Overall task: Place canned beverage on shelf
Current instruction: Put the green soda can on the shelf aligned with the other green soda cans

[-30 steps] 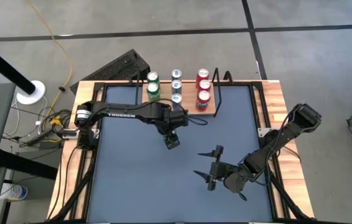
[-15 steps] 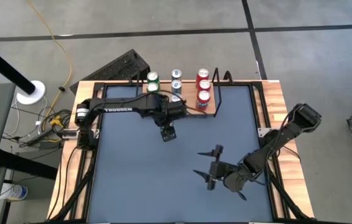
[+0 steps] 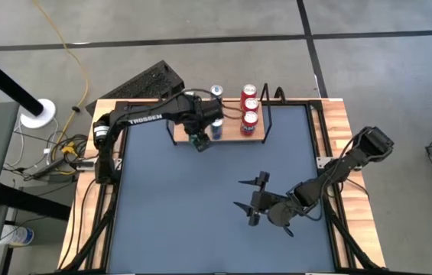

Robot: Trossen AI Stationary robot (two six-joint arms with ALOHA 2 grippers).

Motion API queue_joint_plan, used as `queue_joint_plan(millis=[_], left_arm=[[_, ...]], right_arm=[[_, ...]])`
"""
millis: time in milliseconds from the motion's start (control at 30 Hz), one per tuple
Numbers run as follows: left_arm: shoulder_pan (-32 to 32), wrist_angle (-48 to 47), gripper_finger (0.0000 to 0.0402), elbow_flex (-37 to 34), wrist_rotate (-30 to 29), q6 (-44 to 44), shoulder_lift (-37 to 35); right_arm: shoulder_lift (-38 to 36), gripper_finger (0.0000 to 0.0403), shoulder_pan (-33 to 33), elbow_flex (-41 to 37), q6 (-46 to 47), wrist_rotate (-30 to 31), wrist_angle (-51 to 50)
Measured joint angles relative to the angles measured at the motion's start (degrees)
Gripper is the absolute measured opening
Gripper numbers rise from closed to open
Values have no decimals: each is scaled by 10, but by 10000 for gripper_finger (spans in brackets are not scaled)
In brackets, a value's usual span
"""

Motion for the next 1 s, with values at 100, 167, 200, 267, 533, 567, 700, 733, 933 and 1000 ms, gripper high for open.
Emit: queue_joint_plan(millis=[100, 167, 200, 267, 533, 567, 700, 733, 933, 1000], left_arm=[[20, 4, 285, 0, -4, -1, 0], [30, 0, 285, 0, -5, 0, 0], [34, 0, 285, -4, -4, 3, 0], [43, 5, 285, -15, -3, 11, -1], [71, 36, 285, -51, 3, 34, 0], [74, 37, 285, -53, 5, 35, 0], [86, 46, 285, -61, 10, 40, -2], [88, 49, 285, -61, 11, 39, -2], [90, 54, 287, -61, -3, 24, -2], [89, 55, 290, -62, -8, 17, -2]], right_arm=[[0, 344, -9, 0, -9, 0, 0], [0, 344, -11, 0, -15, 0, 0], [0, 344, -14, 0, -16, 0, 0], [0, 344, -16, 0, -17, 0, 0], [0, 344, -17, 0, -16, -1, -10], [0, 344, -17, 0, -15, -1, -10], [0, 344, -17, 0, -15, -1, -11], [0, 344, -17, 0, -15, -1, -11], [0, 344, -17, 0, -15, -3, -13], [0, 344, -17, 0, -15, -4, -13]])
